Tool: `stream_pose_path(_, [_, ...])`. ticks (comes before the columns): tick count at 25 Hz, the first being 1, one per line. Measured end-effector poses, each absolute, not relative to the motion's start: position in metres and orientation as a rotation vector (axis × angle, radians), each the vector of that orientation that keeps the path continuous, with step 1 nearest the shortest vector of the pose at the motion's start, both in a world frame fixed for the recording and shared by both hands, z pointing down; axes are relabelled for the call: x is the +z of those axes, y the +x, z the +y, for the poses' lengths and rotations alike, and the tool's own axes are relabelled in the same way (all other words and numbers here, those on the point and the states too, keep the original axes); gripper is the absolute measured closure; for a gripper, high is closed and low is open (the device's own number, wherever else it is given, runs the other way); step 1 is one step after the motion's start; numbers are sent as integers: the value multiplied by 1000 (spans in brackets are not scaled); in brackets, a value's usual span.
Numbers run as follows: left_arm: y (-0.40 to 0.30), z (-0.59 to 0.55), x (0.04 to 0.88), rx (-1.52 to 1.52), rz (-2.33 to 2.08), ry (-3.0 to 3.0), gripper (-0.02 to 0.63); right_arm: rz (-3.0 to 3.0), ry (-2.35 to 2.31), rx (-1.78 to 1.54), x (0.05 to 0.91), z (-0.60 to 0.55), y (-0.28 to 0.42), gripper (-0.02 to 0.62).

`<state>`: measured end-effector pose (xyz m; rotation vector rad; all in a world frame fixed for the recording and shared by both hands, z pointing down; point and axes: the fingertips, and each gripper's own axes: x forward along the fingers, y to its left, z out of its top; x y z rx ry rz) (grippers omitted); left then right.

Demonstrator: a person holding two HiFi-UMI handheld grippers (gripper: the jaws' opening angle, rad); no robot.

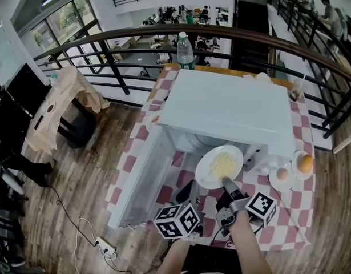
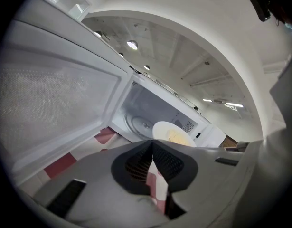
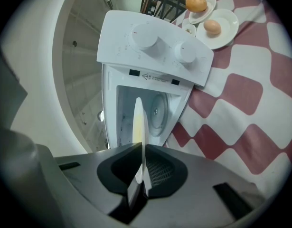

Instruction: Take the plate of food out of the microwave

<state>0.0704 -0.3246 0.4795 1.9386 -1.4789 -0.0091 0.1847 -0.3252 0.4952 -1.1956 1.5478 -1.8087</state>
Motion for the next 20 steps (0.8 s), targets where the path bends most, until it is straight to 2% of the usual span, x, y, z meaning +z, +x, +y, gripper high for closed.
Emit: stream_pose_path(20, [69,-322,477,-3,-1477,1957,606,1559,-1143,-1773,489,-330,178,558])
